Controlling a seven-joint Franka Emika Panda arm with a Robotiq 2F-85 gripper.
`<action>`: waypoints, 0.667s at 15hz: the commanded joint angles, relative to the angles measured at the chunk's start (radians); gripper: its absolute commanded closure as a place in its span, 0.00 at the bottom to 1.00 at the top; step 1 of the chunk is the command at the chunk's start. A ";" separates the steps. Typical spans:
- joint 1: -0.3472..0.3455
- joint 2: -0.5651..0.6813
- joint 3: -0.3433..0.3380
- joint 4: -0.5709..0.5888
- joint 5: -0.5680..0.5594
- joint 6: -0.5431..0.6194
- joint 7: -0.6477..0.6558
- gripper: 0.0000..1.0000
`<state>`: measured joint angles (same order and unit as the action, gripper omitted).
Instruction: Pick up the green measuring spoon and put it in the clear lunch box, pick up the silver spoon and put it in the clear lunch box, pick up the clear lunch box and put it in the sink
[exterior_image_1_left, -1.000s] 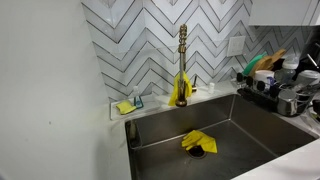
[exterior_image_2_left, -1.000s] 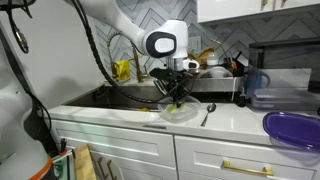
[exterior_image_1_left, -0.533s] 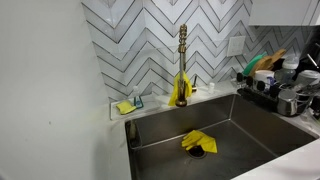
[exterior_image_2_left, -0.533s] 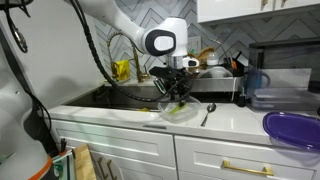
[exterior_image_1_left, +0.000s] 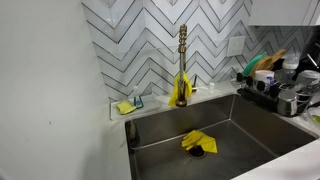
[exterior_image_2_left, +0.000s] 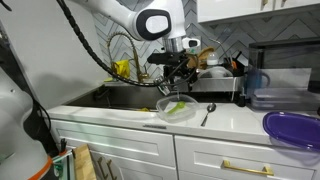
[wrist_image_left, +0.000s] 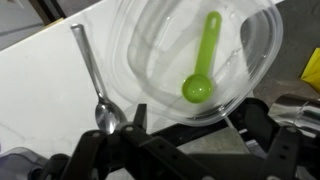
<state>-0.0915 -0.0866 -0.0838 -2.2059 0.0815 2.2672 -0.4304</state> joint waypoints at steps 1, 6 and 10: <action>0.007 -0.014 -0.015 -0.004 -0.002 0.004 -0.013 0.00; -0.007 0.009 -0.043 0.022 -0.014 -0.003 -0.113 0.00; -0.036 0.066 -0.094 0.086 -0.004 -0.009 -0.325 0.00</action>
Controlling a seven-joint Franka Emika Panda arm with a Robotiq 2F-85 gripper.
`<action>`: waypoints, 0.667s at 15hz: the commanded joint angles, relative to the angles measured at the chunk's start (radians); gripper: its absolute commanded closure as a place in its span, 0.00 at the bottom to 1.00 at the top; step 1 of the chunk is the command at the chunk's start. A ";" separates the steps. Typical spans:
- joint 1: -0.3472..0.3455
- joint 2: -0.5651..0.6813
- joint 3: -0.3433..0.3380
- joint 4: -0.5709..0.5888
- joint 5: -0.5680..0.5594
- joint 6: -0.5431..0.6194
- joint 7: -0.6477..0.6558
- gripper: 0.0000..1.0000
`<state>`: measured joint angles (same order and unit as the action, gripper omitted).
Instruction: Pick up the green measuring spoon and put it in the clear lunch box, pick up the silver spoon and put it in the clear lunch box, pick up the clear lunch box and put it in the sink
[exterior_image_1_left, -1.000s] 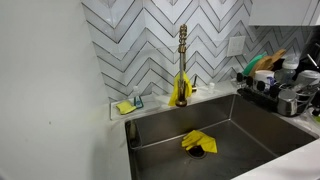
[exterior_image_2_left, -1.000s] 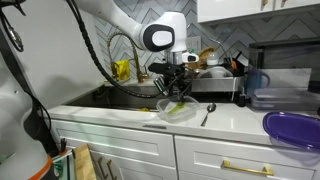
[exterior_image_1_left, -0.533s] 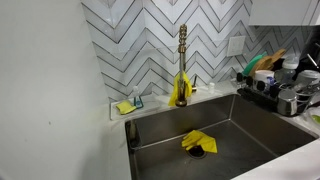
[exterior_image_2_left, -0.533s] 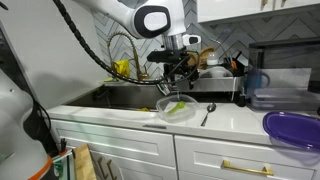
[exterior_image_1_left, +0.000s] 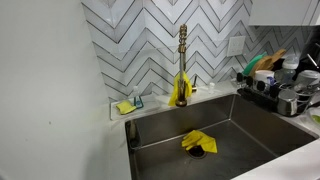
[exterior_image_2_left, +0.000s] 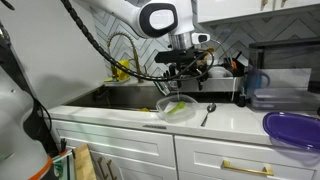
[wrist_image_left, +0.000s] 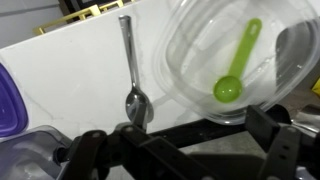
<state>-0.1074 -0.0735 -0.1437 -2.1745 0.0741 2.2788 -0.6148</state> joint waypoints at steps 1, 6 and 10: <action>-0.030 0.076 -0.045 0.072 0.015 -0.018 -0.198 0.00; -0.093 0.186 -0.062 0.156 0.155 -0.035 -0.443 0.00; -0.141 0.270 -0.044 0.215 0.220 -0.039 -0.520 0.00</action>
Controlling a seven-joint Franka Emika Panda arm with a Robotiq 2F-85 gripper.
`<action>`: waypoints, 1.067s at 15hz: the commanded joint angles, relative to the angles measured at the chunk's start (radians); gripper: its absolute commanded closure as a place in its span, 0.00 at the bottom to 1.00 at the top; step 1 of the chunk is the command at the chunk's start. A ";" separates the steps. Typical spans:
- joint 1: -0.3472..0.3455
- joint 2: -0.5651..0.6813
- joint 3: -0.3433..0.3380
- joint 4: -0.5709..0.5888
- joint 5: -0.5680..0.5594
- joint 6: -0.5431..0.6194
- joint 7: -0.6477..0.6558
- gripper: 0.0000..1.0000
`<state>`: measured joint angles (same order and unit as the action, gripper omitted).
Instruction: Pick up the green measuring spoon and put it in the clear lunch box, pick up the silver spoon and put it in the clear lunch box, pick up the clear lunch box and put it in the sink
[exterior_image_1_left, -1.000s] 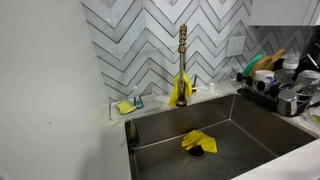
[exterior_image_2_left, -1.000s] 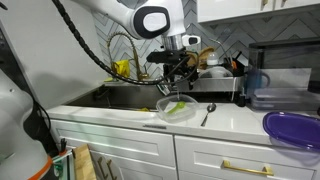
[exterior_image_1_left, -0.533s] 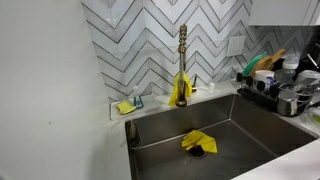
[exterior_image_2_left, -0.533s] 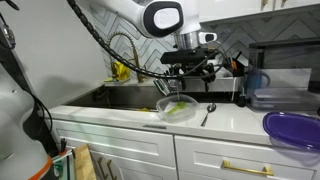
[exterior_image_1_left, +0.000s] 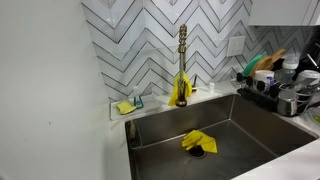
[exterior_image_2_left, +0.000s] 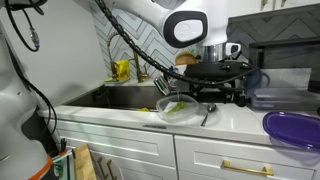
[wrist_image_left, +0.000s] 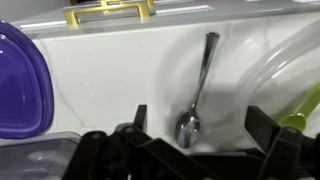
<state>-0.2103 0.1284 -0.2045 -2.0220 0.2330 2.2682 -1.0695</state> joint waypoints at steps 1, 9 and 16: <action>-0.046 0.084 0.022 0.073 0.080 -0.025 -0.066 0.00; -0.058 0.180 0.071 0.150 0.074 -0.010 -0.011 0.00; -0.051 0.220 0.066 0.174 -0.032 0.002 0.102 0.00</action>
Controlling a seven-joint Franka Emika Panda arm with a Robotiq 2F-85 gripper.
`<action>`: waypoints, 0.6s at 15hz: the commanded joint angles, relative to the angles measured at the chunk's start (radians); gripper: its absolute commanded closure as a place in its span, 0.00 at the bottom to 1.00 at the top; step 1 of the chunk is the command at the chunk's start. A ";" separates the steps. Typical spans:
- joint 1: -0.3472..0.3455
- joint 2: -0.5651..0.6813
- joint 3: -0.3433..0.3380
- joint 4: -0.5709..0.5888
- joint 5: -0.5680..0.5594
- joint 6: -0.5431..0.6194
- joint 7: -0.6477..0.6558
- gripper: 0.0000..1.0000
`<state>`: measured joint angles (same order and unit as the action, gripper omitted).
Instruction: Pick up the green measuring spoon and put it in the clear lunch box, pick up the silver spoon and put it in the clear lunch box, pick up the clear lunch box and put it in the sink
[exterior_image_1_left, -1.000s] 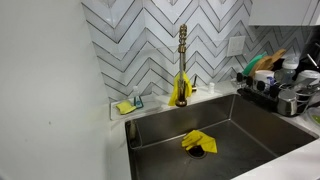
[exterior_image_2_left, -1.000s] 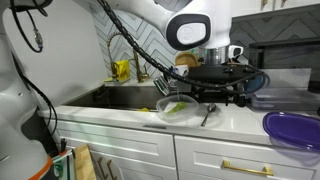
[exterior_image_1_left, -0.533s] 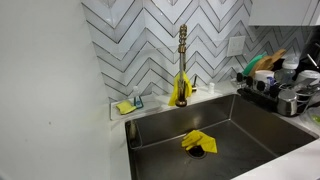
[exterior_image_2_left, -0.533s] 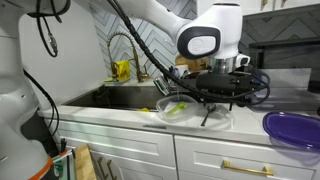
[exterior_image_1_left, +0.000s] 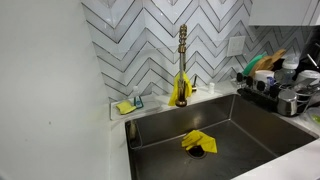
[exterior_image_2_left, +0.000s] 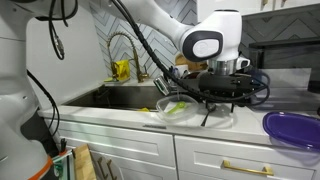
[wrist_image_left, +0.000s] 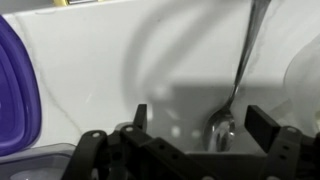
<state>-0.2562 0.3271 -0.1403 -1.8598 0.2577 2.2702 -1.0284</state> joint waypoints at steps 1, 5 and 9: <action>-0.007 0.023 0.005 0.011 -0.063 -0.003 0.080 0.00; -0.009 0.029 0.015 0.001 -0.077 -0.002 0.128 0.00; -0.013 0.038 0.021 0.003 -0.075 -0.001 0.152 0.01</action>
<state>-0.2562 0.3567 -0.1347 -1.8583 0.2024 2.2701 -0.9098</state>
